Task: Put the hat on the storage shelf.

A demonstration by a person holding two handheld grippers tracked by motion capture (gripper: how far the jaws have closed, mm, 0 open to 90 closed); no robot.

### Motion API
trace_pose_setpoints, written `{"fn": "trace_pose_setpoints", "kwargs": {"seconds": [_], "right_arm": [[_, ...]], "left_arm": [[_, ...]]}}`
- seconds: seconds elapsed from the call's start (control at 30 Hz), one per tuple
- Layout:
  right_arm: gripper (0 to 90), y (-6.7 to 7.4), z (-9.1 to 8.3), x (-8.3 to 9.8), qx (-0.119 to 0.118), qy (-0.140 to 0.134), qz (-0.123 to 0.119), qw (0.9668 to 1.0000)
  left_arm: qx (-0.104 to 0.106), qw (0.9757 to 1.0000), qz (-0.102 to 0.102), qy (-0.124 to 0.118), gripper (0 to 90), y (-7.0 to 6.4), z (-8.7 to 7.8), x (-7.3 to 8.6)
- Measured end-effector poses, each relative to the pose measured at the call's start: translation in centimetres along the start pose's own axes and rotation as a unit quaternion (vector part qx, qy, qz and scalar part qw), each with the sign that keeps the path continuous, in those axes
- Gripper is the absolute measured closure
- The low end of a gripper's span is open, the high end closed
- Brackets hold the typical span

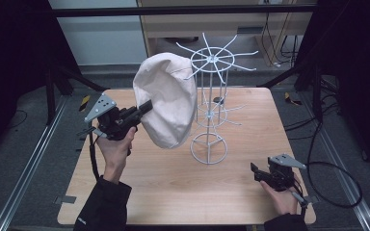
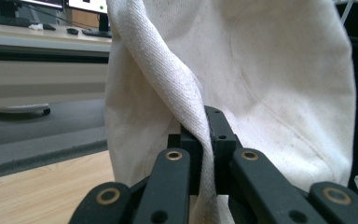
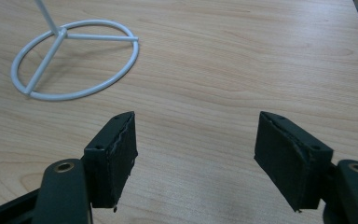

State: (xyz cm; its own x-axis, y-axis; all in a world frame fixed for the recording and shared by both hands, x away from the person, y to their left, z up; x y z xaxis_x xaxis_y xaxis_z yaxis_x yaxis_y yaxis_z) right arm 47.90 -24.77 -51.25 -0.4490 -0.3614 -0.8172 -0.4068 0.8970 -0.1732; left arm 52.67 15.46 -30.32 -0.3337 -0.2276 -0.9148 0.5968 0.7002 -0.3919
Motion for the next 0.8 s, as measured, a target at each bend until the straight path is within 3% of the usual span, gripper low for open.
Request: {"fn": "trace_pose_setpoints", "kwargs": {"seconds": [0.37, 0.8], "right_arm": [[29.4, 0.0, 0.0, 0.0, 0.000, 0.000, -0.001, 1.0000], [29.1, 0.1, 0.1, 0.0, -0.001, 0.000, 0.001, 1.0000]], "left_arm": [[-0.007, 0.9997, -0.006, 0.024, 87.2, 0.2, 1.2, 1.3], [-0.016, 0.9992, -0.014, 0.035, 84.9, 0.2, 2.2, 2.1]]}}
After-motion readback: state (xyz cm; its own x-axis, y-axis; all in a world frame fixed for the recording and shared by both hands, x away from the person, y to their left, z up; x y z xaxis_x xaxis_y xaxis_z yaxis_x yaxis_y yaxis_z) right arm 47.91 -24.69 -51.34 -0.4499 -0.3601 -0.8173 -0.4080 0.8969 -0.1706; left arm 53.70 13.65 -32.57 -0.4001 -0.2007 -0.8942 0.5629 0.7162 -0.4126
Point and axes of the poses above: each handheld gripper's, and its own axes: z roughly forward along the jaws, x roughly out of its underside, y roughly to its left, the point moved 6 cm from there along z, roughly forward along the jaws, and after that the axes turned 14 degrees about -z, right-handed, at the moved point
